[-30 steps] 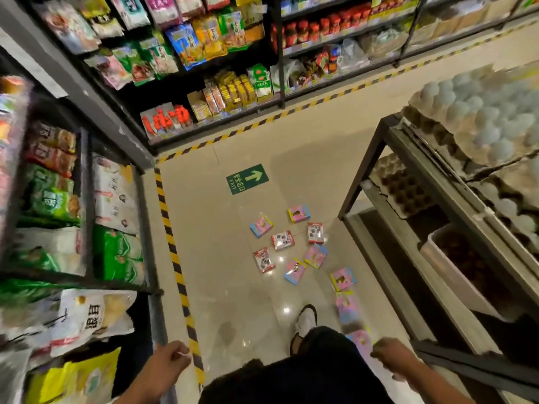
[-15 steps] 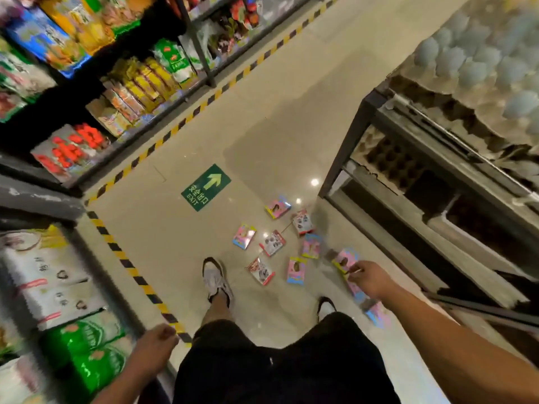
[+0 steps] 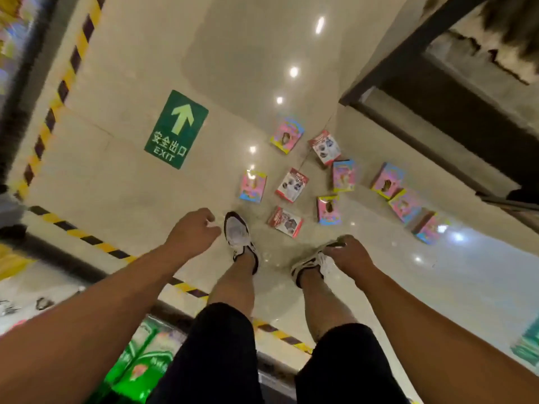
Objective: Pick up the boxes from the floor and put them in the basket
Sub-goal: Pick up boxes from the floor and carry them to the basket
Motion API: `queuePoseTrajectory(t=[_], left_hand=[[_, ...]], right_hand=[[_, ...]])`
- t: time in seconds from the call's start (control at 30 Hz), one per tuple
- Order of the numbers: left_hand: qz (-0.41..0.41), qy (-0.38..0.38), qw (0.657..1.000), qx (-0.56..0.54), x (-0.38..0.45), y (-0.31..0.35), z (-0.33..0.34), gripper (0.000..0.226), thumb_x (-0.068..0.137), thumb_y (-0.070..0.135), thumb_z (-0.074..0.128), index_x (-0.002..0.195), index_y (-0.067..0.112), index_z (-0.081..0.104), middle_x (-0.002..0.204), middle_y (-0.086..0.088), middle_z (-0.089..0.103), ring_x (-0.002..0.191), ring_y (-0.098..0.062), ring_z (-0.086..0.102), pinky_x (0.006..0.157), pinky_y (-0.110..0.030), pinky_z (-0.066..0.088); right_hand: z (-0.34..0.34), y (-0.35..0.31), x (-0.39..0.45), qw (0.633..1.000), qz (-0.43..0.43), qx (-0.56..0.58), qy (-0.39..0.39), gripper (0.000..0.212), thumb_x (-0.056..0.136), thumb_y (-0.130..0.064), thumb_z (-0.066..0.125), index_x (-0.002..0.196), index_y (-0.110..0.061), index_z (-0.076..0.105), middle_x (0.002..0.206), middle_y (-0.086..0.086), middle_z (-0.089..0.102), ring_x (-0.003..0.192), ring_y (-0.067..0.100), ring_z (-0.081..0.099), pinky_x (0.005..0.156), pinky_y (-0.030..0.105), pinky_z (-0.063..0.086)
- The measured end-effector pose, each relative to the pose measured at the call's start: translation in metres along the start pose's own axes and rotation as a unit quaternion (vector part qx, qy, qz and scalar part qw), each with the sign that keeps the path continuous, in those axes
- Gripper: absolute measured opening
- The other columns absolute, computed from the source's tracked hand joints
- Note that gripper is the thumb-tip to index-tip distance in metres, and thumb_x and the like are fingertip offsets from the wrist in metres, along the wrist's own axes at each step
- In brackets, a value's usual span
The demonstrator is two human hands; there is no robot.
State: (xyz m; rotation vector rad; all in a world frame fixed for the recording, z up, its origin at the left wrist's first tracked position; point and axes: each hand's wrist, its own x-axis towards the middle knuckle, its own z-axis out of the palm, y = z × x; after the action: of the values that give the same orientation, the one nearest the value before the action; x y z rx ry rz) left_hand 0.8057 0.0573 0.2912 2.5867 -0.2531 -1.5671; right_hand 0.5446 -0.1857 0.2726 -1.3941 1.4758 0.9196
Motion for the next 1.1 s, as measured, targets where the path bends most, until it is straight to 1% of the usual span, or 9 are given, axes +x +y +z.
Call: queuePoseTrajectory(t=[0.13,0.3,0.4,0.57,0.67,0.73,0.8,0.93,1.1], left_hand=[[-0.032,-0.012,0.999,-0.031,0.125,-0.002,0.064,0.059,0.08,0.039,0.076,0.128,0.012,0.055,0.121,-0.015,0.062,0.109,-0.033,0.064,0.085,-0.032,0.049],[-0.068,0.028,0.997,-0.021,0.256,-0.012,0.155,0.084,0.073,0.047,0.074,0.142,0.015,0.037,0.132,-0.016,0.044,0.123,-0.039,0.051,0.094,-0.043,0.048],[-0.05,0.068,0.996,0.011,0.314,-0.026,0.199,0.106,0.073,0.051,0.076,0.155,0.026,0.013,0.144,-0.013,0.033,0.13,-0.039,0.041,0.095,-0.052,0.047],[-0.026,0.073,0.995,0.062,0.373,-0.034,0.258,0.123,0.072,0.059,0.075,0.158,0.031,-0.007,0.152,-0.009,0.024,0.13,-0.035,0.039,0.092,-0.049,0.048],[-0.012,0.121,0.989,0.09,0.392,-0.031,0.285,0.13,0.073,0.053,0.079,0.159,0.018,-0.011,0.148,-0.017,0.029,0.123,-0.035,0.044,0.092,-0.047,0.05],[0.019,0.171,0.979,0.106,0.4,-0.034,0.29,0.117,0.079,0.037,0.075,0.16,0.014,-0.006,0.136,-0.016,0.038,0.113,-0.035,0.049,0.083,-0.047,0.053],[0.032,0.185,0.978,0.092,0.402,-0.038,0.278,0.102,0.083,0.023,0.065,0.161,0.018,-0.001,0.126,-0.014,0.042,0.107,-0.035,0.05,0.076,-0.049,0.053],[-0.026,0.125,0.992,-0.02,0.393,-0.02,0.241,0.103,0.079,0.044,0.068,0.158,0.031,0.004,0.136,-0.014,0.038,0.123,-0.038,0.046,0.094,-0.05,0.047],[-0.087,0.137,0.983,-0.086,0.402,0.02,0.24,0.115,0.073,0.055,0.073,0.158,0.028,0.001,0.144,-0.014,0.033,0.132,-0.038,0.04,0.099,-0.054,0.045]], right_hand=[[0.048,-0.053,0.117,0.999,-0.015,0.02,0.027,0.095,0.074,-0.045,0.082,0.151,-0.013,0.035,0.148,0.012,0.046,0.133,0.03,0.049,0.106,0.039,0.044],[0.114,-0.096,0.264,0.992,0.042,0.105,0.06,0.117,0.066,-0.052,0.086,0.152,-0.012,0.017,0.143,0.013,0.044,0.128,0.036,0.048,0.098,0.054,0.048],[0.153,-0.104,0.339,0.984,0.098,0.12,0.089,0.138,0.048,-0.062,0.084,0.153,-0.018,0.006,0.149,0.018,0.036,0.136,0.043,0.039,0.101,0.065,0.042],[0.2,-0.113,0.412,0.973,0.143,0.135,0.123,0.141,0.06,-0.056,0.082,0.155,-0.016,-0.014,0.156,0.02,0.025,0.137,0.043,0.036,0.107,0.058,0.04],[0.218,-0.113,0.443,0.961,0.158,0.145,0.173,0.131,0.066,-0.05,0.082,0.157,-0.011,-0.005,0.153,0.016,0.028,0.137,0.038,0.038,0.112,0.051,0.036],[0.221,-0.109,0.453,0.959,0.139,0.165,0.187,0.118,0.066,-0.046,0.079,0.156,-0.019,0.006,0.148,0.013,0.034,0.131,0.035,0.044,0.109,0.048,0.042],[0.212,-0.101,0.44,0.961,0.134,0.164,0.18,0.121,0.062,-0.042,0.082,0.153,-0.019,0.006,0.141,0.014,0.038,0.126,0.036,0.046,0.103,0.051,0.047],[0.19,-0.069,0.374,0.967,0.1,0.173,0.156,0.126,0.034,-0.055,0.08,0.143,-0.023,0.024,0.129,0.01,0.053,0.109,0.034,0.061,0.088,0.053,0.057],[0.178,-0.041,0.327,0.977,0.018,0.155,0.146,0.111,0.048,-0.053,0.083,0.141,-0.023,0.029,0.125,0.001,0.057,0.112,0.025,0.062,0.093,0.049,0.056]])
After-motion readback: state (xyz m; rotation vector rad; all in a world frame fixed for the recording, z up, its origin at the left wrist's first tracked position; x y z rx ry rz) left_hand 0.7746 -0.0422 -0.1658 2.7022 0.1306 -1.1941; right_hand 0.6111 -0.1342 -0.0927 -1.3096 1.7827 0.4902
